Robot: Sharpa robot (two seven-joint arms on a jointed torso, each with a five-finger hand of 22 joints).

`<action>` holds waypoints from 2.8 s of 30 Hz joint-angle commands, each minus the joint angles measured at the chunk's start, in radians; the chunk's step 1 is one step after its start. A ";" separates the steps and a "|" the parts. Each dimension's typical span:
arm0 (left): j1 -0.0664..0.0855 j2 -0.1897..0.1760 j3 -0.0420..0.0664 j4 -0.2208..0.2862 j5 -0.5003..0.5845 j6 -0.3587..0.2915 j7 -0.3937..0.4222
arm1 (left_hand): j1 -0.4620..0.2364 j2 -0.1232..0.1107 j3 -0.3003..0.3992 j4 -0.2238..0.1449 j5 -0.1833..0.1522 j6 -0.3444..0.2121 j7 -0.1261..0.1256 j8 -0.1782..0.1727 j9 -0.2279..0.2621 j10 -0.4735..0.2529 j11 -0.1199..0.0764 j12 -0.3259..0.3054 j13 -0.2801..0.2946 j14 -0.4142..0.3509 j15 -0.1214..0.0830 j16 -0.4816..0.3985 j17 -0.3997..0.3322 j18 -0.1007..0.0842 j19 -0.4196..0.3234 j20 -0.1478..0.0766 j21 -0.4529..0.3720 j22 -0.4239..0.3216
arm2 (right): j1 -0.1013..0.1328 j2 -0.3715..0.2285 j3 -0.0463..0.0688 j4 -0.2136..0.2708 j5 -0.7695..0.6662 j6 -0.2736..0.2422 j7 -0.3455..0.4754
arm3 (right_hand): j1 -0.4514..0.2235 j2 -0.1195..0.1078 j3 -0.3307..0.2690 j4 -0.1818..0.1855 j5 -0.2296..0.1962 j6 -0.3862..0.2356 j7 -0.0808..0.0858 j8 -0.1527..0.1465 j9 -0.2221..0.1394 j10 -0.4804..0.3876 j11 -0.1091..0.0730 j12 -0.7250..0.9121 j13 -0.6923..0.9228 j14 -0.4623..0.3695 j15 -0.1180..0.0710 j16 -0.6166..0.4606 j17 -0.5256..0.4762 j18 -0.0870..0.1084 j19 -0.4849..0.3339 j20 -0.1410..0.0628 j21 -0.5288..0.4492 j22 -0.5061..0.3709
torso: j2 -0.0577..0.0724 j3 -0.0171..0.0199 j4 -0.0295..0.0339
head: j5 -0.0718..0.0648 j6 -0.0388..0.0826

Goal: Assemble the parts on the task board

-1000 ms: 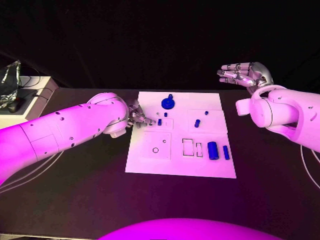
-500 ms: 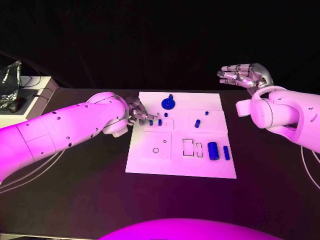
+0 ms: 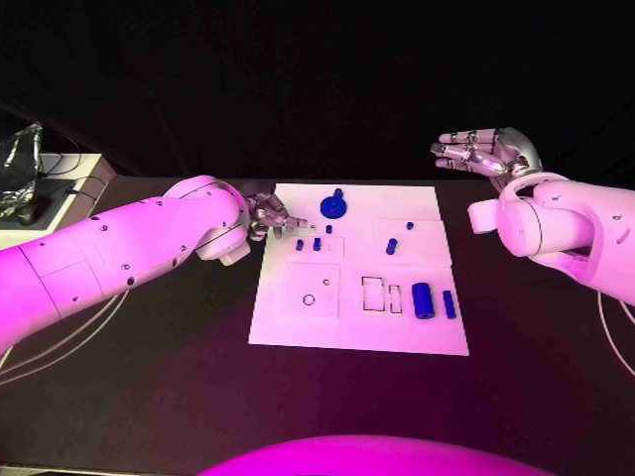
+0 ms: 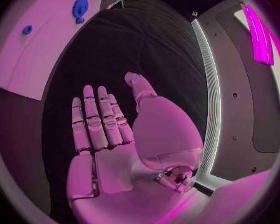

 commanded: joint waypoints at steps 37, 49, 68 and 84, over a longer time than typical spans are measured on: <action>0.001 0.215 -0.054 -0.240 -0.375 -0.106 0.532 | 0.225 -0.062 0.163 -0.224 -0.248 0.023 0.055 -0.313 -0.662 -0.256 0.137 -0.437 -0.309 -0.381 0.127 -0.026 -0.491 0.016 -0.269 0.120 -0.427 -0.100 | 0.000 0.006 0.001 0.009 -0.001 0.013 0.031 | -0.022 0.009 0.113 -0.073 -0.013 0.037 -0.004 -0.003 0.000 0.010 -0.006 -0.006 -0.001 0.010 -0.007 -0.003 -0.001 -0.004 0.090 -0.011 0.010 0.006 | 0.004 -0.0014 -0.0058 | -0.010 0.031; 0.002 0.229 -0.055 -0.280 -0.398 -0.054 0.525 | 0.205 -0.082 0.297 -0.233 -0.248 0.069 0.051 -0.316 -0.665 -0.235 0.141 -0.445 -0.310 -0.396 0.133 0.054 -0.524 0.026 -0.276 0.124 -0.403 -0.033 | 0.001 0.002 0.001 0.014 0.011 0.015 0.030 | -0.025 0.010 0.112 -0.069 -0.010 0.036 -0.004 -0.003 0.000 0.009 -0.006 -0.005 -0.001 0.010 -0.006 -0.003 -0.001 -0.004 0.086 -0.010 0.008 0.005 | 0.003 -0.0019 -0.0041 | -0.012 0.024; 0.001 0.246 -0.056 -0.333 -0.361 -0.025 0.537 | 0.196 -0.091 0.358 -0.237 -0.248 0.048 0.066 -0.317 -0.667 -0.190 0.137 -0.500 -0.310 -0.395 0.130 0.109 -0.550 0.040 -0.266 0.132 -0.392 0.015 | 0.002 0.006 0.002 0.016 0.011 0.018 0.028 | -0.025 0.009 0.111 -0.065 -0.007 0.030 -0.003 -0.003 0.000 0.007 -0.005 -0.006 -0.001 0.007 -0.006 -0.003 -0.001 -0.005 0.080 -0.010 0.007 0.005 | 0.007 -0.0020 -0.0064 | -0.014 0.024; 0.000 0.252 -0.059 -0.338 -0.348 0.008 0.544 | 0.200 -0.082 0.390 -0.251 -0.248 0.072 0.073 -0.317 -0.667 -0.151 0.125 -0.519 -0.309 -0.385 0.121 0.133 -0.555 0.042 -0.261 0.124 -0.368 0.019 | 0.004 0.006 0.002 0.017 0.009 0.018 0.025 | -0.023 0.009 0.110 -0.064 -0.007 0.030 -0.003 -0.003 0.000 0.007 -0.005 -0.006 -0.001 0.007 -0.006 -0.003 -0.001 -0.006 0.065 -0.009 0.004 0.004 | 0.006 -0.0023 -0.0063 | -0.017 0.018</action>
